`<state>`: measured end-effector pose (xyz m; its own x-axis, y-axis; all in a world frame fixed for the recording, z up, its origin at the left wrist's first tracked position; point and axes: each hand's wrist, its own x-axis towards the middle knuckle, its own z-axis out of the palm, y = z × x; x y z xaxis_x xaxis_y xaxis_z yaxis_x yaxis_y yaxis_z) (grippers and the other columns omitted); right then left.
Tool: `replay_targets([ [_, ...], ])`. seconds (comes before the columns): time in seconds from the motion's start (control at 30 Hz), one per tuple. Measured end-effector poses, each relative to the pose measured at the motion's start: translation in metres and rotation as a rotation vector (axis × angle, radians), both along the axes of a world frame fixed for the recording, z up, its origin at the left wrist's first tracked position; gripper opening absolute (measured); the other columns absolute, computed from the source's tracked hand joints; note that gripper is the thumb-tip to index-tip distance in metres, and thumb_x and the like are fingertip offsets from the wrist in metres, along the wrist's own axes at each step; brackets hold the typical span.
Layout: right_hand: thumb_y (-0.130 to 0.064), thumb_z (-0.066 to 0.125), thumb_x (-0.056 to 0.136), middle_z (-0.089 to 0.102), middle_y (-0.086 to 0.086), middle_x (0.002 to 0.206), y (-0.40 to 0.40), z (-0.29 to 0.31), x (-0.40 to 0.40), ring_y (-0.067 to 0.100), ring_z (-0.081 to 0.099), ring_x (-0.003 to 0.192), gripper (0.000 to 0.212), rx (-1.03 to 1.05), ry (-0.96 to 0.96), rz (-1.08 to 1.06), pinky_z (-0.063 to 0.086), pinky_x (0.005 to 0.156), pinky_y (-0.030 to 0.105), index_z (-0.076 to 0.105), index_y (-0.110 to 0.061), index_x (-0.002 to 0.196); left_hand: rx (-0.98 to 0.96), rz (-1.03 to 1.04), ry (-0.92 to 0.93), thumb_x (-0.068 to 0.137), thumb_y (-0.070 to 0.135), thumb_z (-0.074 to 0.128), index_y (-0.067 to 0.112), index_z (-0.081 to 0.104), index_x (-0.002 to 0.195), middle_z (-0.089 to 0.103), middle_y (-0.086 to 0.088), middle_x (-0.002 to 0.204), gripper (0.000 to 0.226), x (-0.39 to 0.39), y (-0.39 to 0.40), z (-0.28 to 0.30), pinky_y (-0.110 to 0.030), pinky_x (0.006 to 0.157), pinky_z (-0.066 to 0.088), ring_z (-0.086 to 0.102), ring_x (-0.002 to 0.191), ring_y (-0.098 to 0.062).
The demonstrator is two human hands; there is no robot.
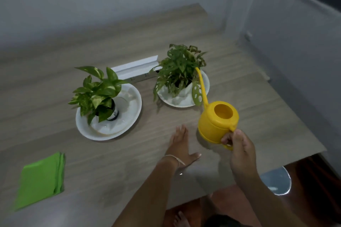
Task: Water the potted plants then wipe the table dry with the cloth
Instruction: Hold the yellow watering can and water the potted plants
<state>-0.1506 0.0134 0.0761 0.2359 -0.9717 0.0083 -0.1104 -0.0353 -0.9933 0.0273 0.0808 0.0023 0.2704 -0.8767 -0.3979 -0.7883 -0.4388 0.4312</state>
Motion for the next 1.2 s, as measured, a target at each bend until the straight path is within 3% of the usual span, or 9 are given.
replay_targets([
  [0.17,-0.048,0.034,0.099,0.063,-0.002,0.074,-0.036,-0.011,-0.018,0.017,0.057,0.078,0.051,0.003,-0.002,-0.118,0.045,0.074,0.033,0.060,-0.012,0.075,0.031,-0.128,0.000,0.085,0.064,0.061,0.012,-0.008,0.158,-0.022,-0.007,0.165,0.114,-0.016,-0.041,-0.007,-0.042,0.123,-0.004,-0.021,0.152,-0.026],
  [0.3,-0.046,0.035,0.099,0.062,0.005,0.076,-0.064,-0.025,-0.028,0.019,0.057,0.078,0.051,0.035,0.011,-0.175,0.044,0.075,0.038,0.059,-0.009,0.076,0.047,-0.186,-0.044,0.082,0.065,0.063,0.011,-0.008,0.158,-0.022,-0.007,0.165,0.117,-0.023,-0.065,-0.014,-0.042,0.122,-0.005,-0.021,0.152,-0.028],
  [0.37,-0.045,0.034,0.099,0.061,0.009,0.076,-0.077,-0.032,-0.029,0.015,0.056,0.075,0.050,0.050,0.011,-0.208,0.044,0.073,0.034,0.059,-0.008,0.076,0.029,-0.194,-0.089,0.082,0.067,0.062,0.010,-0.006,0.158,-0.019,-0.008,0.166,0.117,-0.024,-0.074,-0.019,-0.042,0.122,-0.006,-0.019,0.152,-0.030],
  [0.53,-0.044,0.034,0.101,0.065,-0.009,0.074,-0.105,-0.051,-0.024,0.006,0.057,0.073,0.050,0.035,0.013,-0.232,0.045,0.069,0.021,0.060,-0.010,0.076,-0.008,-0.170,-0.137,0.083,0.070,0.054,0.010,-0.006,0.158,-0.021,-0.008,0.165,0.114,-0.021,-0.085,-0.029,-0.043,0.122,-0.006,-0.019,0.152,-0.030],
  [0.8,-0.036,0.034,0.105,0.067,-0.008,0.077,-0.131,-0.067,-0.015,0.006,0.060,0.078,0.049,0.027,0.057,-0.173,0.048,0.073,0.017,0.062,-0.004,0.080,-0.029,-0.185,-0.114,0.082,0.074,0.048,0.016,-0.019,0.155,-0.034,0.002,0.159,0.115,-0.016,-0.084,-0.038,-0.039,0.121,-0.014,-0.030,0.148,-0.020],
  [1.03,-0.046,0.034,0.102,0.066,0.009,0.084,-0.127,-0.073,-0.009,0.005,0.061,0.080,0.056,0.014,0.069,-0.127,0.050,0.075,0.021,0.062,-0.001,0.083,-0.004,-0.171,-0.114,0.083,0.073,0.048,0.017,-0.023,0.154,-0.031,0.001,0.162,0.114,-0.016,-0.085,-0.035,-0.040,0.122,-0.014,-0.031,0.148,-0.020],
  [1.2,-0.052,0.034,0.100,0.065,0.009,0.082,-0.130,-0.084,-0.014,0.024,0.062,0.083,0.053,0.006,0.139,-0.102,0.049,0.075,0.041,0.062,-0.011,0.083,-0.005,-0.160,-0.090,0.083,0.072,0.049,0.017,-0.022,0.154,-0.037,0.004,0.156,0.115,-0.018,-0.085,-0.035,-0.038,0.121,-0.016,-0.032,0.147,-0.019],
])
